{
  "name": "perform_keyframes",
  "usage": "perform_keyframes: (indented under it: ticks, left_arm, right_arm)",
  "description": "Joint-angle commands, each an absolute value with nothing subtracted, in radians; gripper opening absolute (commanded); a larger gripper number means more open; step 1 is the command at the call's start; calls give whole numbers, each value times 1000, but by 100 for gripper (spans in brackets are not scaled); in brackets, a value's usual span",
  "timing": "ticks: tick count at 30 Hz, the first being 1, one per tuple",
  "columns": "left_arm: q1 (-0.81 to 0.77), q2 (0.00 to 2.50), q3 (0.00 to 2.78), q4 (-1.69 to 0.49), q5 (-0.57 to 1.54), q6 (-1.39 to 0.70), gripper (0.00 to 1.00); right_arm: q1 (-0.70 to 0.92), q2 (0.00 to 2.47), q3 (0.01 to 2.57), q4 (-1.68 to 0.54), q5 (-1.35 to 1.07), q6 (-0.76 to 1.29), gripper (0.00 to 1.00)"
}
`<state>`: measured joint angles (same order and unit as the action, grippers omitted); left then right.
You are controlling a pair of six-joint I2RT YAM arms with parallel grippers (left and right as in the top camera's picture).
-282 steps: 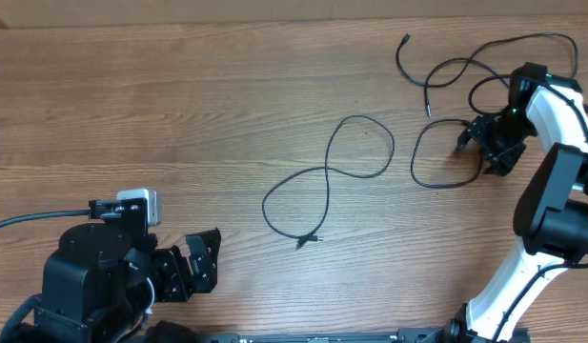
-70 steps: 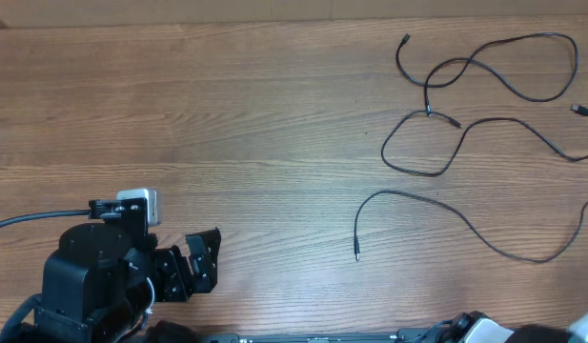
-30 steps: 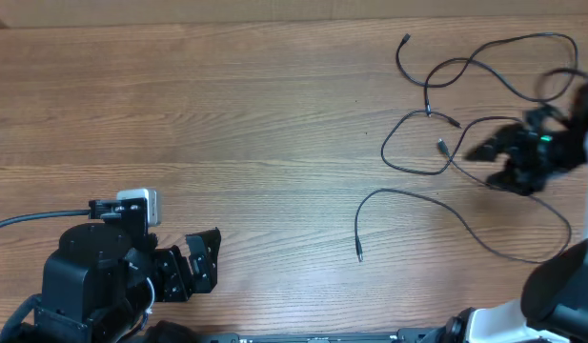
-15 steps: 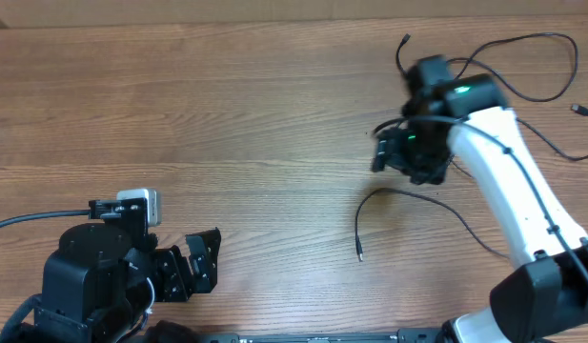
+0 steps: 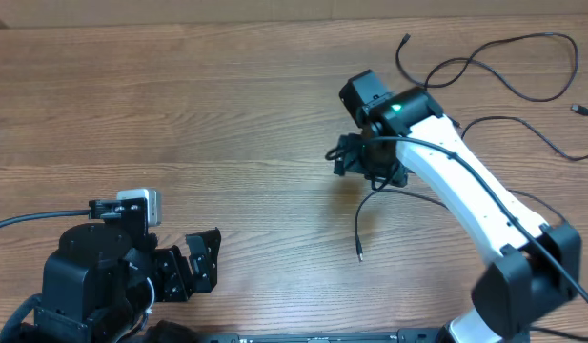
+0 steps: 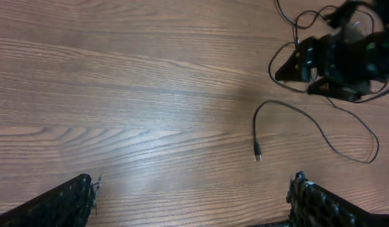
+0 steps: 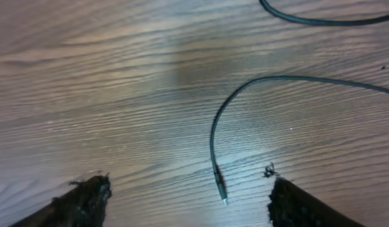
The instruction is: Untangle cables
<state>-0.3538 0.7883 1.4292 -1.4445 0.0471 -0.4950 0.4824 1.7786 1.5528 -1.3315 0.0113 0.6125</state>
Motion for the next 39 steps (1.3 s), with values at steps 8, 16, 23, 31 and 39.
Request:
perform_keyframes:
  ticks: [8,16,23,31,39]
  left_arm:
    - [-360,790,1431,-1443,33,-487,100]
    - [-360,790,1431,-1443,33,-487,99]
    - [-360,790,1431,-1443,33,-487,100]
    - [-361,790,1431,-1443,33,-487,99]
    - [-361,790,1431,-1443,33,-487,100]
  right_arm:
    - [484,1858,1434,-1219,-22,629,79]
    - [484,1858,1259,-1060,-48,636,70]
    - [484,1858,1120,-915,-70,649,41]
    - [504,1859,1021,-839,-30,688,24]
    - [500,1858,1014,-867,6,733,4]
